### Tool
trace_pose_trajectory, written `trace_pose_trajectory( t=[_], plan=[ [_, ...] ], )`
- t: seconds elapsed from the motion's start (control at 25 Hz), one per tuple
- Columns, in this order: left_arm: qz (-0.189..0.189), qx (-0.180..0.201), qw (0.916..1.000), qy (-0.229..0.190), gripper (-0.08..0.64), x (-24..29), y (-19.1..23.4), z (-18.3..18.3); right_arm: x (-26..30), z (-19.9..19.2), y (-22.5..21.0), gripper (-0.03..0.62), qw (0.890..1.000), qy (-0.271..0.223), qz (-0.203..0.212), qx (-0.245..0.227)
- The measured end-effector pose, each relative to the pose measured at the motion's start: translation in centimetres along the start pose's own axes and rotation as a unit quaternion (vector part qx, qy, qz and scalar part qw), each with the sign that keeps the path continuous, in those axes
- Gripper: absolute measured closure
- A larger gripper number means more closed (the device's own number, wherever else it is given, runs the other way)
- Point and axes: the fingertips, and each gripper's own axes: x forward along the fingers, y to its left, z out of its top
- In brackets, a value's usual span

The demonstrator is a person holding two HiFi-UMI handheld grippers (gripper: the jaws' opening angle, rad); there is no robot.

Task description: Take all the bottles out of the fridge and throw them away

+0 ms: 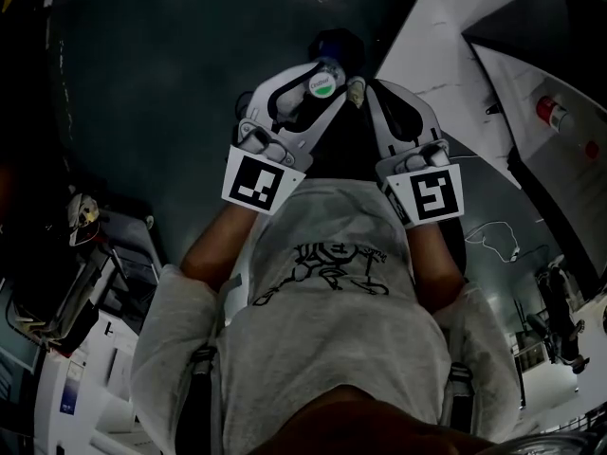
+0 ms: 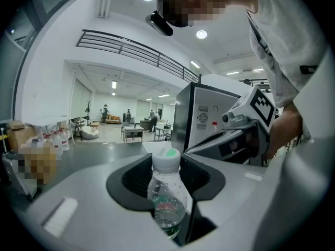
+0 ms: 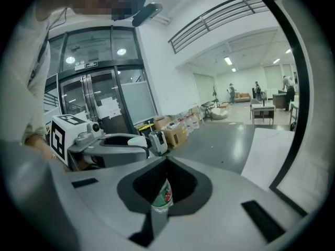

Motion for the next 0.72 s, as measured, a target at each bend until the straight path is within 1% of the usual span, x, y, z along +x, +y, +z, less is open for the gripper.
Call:
trace_pose_trajectory(
  t=[0.2, 0.36, 0.44, 0.6, 0.72],
  plan=[
    [-0.004, 0.001, 1.0, 0.006, 0.399, 0.5, -0.1, -1.9, 0.4, -1.6, 0.0, 0.584, 1.0, 0.01, 0.006, 0.012],
    [-0.008, -0.004, 0.9999, 0.01, 0.399, 1.0, -0.1, -3.7, 0.8, -3.2, -0.1, 0.584, 1.0, 0.019, 0.01, 0.01],
    [-0.008, -0.003, 0.9999, 0.011, 0.399, 1.3, -0.2, -4.5, 1.1, -3.9, -0.1, 0.583, 1.0, 0.021, 0.011, 0.018],
    [-0.009, -0.008, 0.9998, 0.017, 0.399, 1.7, -0.6, -6.6, 1.6, -6.4, 0.3, 0.584, 0.999, 0.039, 0.012, 0.031],
    [-0.011, -0.008, 0.9997, 0.022, 0.399, 1.8, -1.1, -8.1, 1.8, -7.7, 0.8, 0.584, 0.998, 0.042, 0.014, 0.037]
  ],
)
